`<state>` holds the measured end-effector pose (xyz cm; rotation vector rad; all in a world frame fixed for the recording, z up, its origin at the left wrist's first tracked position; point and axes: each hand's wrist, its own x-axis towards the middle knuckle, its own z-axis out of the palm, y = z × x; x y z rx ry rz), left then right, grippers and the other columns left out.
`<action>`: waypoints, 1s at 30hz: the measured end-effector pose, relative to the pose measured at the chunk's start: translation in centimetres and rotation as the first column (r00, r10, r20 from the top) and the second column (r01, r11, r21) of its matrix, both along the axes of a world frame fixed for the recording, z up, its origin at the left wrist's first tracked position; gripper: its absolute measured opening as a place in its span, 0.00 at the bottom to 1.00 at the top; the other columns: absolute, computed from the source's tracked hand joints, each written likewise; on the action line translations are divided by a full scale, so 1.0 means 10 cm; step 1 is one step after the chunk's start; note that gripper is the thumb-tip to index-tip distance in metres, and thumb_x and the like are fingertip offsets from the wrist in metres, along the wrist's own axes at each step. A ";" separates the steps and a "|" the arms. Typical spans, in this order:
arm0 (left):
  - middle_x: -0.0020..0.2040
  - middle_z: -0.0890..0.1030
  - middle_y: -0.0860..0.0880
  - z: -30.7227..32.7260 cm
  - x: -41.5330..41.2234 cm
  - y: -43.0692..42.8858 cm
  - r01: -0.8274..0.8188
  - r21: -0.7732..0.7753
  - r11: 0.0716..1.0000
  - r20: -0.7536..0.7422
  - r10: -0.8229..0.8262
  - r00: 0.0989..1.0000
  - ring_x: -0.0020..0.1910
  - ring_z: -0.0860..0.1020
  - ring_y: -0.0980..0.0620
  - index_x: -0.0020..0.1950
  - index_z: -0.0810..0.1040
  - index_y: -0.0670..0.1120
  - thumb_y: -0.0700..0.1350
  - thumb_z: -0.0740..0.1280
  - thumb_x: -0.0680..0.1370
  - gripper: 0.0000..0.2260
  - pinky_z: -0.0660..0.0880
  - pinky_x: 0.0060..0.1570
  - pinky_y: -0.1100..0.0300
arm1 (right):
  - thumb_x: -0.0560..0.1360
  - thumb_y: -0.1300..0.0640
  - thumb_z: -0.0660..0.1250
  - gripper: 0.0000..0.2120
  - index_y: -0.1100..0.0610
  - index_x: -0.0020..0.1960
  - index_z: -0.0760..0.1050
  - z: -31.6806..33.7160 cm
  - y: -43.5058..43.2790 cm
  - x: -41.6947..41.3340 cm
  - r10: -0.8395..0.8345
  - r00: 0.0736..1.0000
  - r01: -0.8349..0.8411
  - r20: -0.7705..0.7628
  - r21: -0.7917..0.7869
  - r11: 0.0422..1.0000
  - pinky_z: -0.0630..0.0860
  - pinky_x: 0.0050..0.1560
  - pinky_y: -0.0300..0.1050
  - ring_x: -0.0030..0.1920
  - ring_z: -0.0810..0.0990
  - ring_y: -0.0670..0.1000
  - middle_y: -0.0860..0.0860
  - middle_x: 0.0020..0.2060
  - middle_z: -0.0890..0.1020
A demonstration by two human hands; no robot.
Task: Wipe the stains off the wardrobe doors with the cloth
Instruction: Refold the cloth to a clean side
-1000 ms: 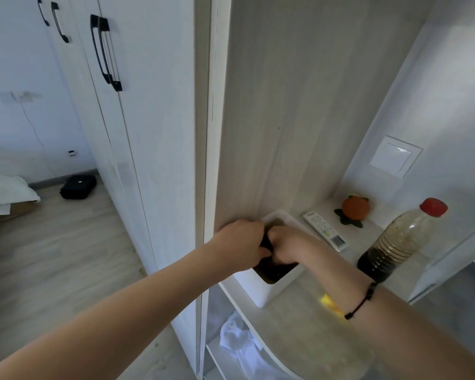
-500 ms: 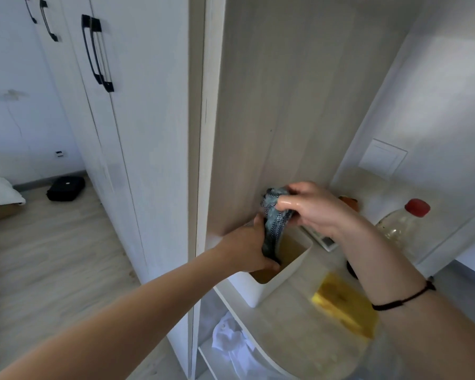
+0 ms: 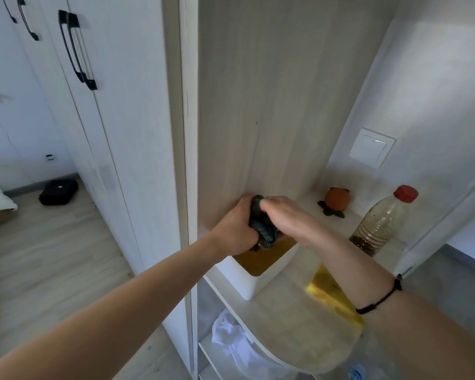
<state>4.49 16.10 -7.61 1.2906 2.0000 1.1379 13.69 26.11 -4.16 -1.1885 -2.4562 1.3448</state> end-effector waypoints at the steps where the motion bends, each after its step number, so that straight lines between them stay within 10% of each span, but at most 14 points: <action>1: 0.57 0.75 0.52 0.02 0.01 0.01 -0.005 -0.011 1.000 0.028 0.006 1.000 0.58 0.74 0.52 0.72 0.66 0.47 0.31 0.65 0.74 0.28 0.72 0.54 0.60 | 0.82 0.48 0.56 0.16 0.57 0.54 0.78 -0.05 -0.02 -0.03 0.023 1.000 -0.022 -0.010 0.089 0.996 0.78 0.53 0.58 0.51 0.81 0.57 0.54 0.48 0.81; 7: 0.58 0.76 0.46 0.14 0.00 0.14 0.006 -0.103 0.995 -0.115 -0.018 0.993 0.55 0.74 0.49 0.73 0.61 0.41 0.36 0.61 0.79 0.23 0.71 0.52 0.58 | 0.86 0.45 0.52 0.18 0.57 0.50 0.73 -0.23 -0.04 -0.17 -0.020 0.978 0.082 -0.207 0.296 0.952 0.65 0.35 0.40 0.40 0.75 0.48 0.47 0.38 0.75; 16: 0.69 0.71 0.34 0.08 0.08 0.24 -0.007 -0.185 0.983 -0.320 -0.054 0.946 0.68 0.71 0.36 0.73 0.60 0.33 0.38 0.56 0.83 0.20 0.69 0.62 0.51 | 0.86 0.45 0.53 0.23 0.62 0.50 0.78 -0.46 0.07 -0.19 -0.091 0.937 0.180 -0.338 0.243 0.953 0.76 0.51 0.53 0.47 0.81 0.57 0.56 0.44 0.83; 24: 0.48 0.75 0.49 -0.07 -0.02 0.12 0.068 -0.276 0.959 -0.392 -0.177 0.903 0.39 0.72 0.55 0.75 0.59 0.40 0.36 0.63 0.78 0.26 0.67 0.31 0.69 | 0.84 0.46 0.59 0.22 0.62 0.40 0.75 -0.38 0.29 -0.05 0.068 0.998 -0.057 -0.010 0.438 0.897 0.66 0.33 0.46 0.36 0.75 0.53 0.54 0.33 0.75; 30: 0.58 0.79 0.48 -0.13 -0.01 -0.01 0.091 -0.301 0.949 -0.534 -0.247 0.808 0.53 0.80 0.48 0.72 0.65 0.47 0.47 0.73 0.76 0.28 0.73 0.45 0.62 | 0.78 0.49 0.71 0.08 0.52 0.43 0.77 -0.32 0.33 0.03 0.113 0.968 -0.219 0.223 0.539 0.813 0.72 0.38 0.45 0.41 0.78 0.50 0.50 0.41 0.79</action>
